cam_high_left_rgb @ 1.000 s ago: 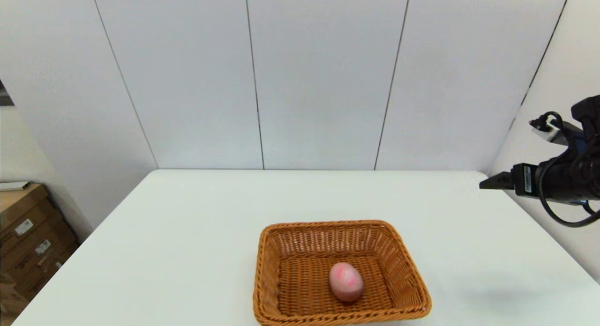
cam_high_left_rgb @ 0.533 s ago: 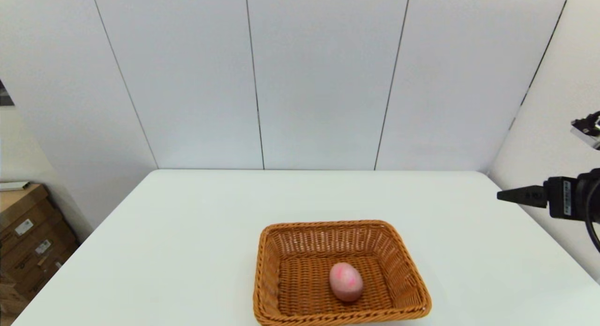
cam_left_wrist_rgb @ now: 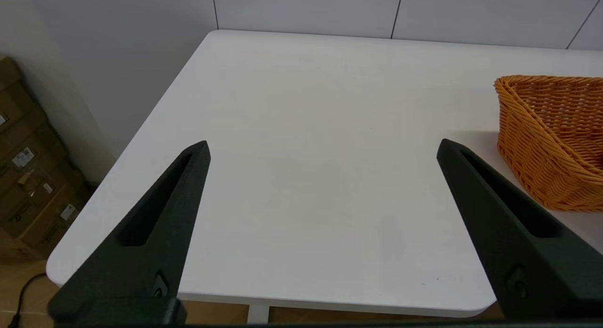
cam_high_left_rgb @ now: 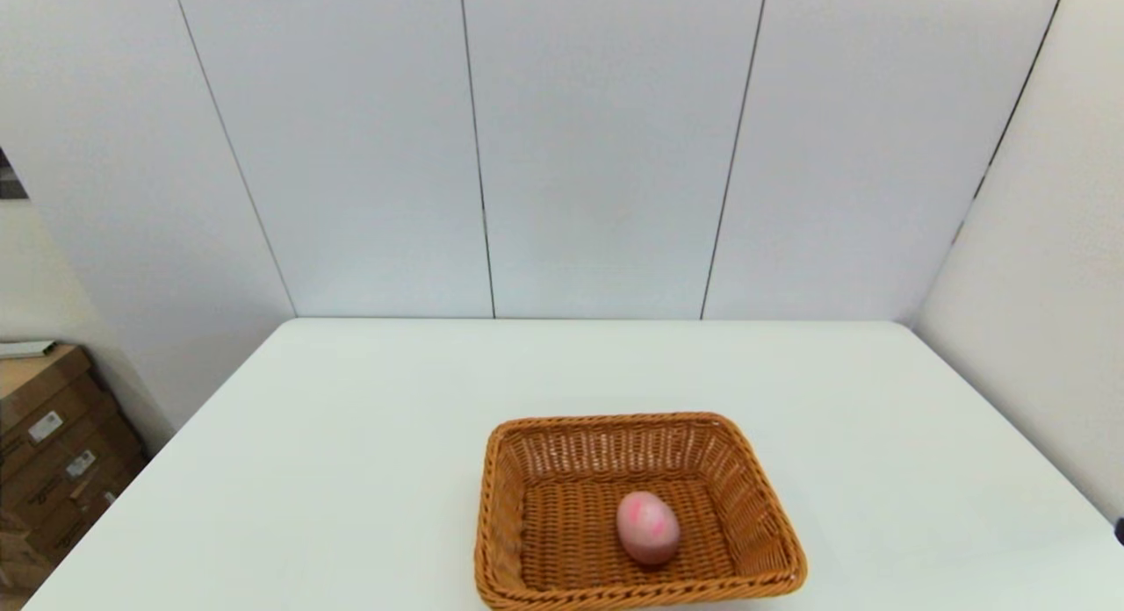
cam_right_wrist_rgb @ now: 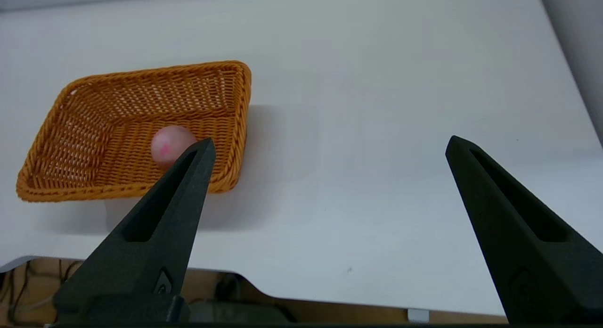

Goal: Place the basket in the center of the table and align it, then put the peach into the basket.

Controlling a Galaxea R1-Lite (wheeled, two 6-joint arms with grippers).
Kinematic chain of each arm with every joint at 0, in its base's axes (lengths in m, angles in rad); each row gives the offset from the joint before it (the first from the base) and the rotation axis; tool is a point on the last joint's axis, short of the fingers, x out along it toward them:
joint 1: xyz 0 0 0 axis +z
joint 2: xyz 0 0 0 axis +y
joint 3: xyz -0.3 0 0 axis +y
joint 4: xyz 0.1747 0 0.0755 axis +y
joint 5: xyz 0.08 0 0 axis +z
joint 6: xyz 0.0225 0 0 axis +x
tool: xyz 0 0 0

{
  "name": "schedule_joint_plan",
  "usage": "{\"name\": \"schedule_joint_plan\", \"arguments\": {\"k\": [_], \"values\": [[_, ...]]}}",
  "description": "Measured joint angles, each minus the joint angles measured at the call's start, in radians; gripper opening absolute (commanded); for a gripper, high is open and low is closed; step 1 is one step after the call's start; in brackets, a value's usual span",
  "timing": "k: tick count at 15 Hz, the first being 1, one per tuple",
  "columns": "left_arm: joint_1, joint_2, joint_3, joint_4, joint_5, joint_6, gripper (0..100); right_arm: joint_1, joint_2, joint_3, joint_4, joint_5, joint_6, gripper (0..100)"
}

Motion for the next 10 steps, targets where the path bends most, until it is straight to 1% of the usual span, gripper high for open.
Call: {"name": "schedule_joint_plan", "arguments": {"k": [3,5,6,8,10], "values": [[0.0,0.0,0.0,0.0,0.0,0.0,100,0.007,-0.227,0.136,0.003,-0.041,-0.003,100],[0.0,0.0,0.0,0.0,0.0,0.0,100,0.009,-0.35,0.206,0.004,-0.052,-0.012,100],[0.0,0.0,0.0,0.0,0.0,0.0,100,0.01,-0.406,0.247,0.003,-0.056,-0.029,100],[0.0,0.0,0.0,0.0,0.0,0.0,100,0.01,-0.475,0.314,-0.013,-0.075,-0.068,100],[0.0,0.0,0.0,0.0,0.0,0.0,100,0.01,-0.507,0.362,-0.042,-0.111,-0.08,100]]}}
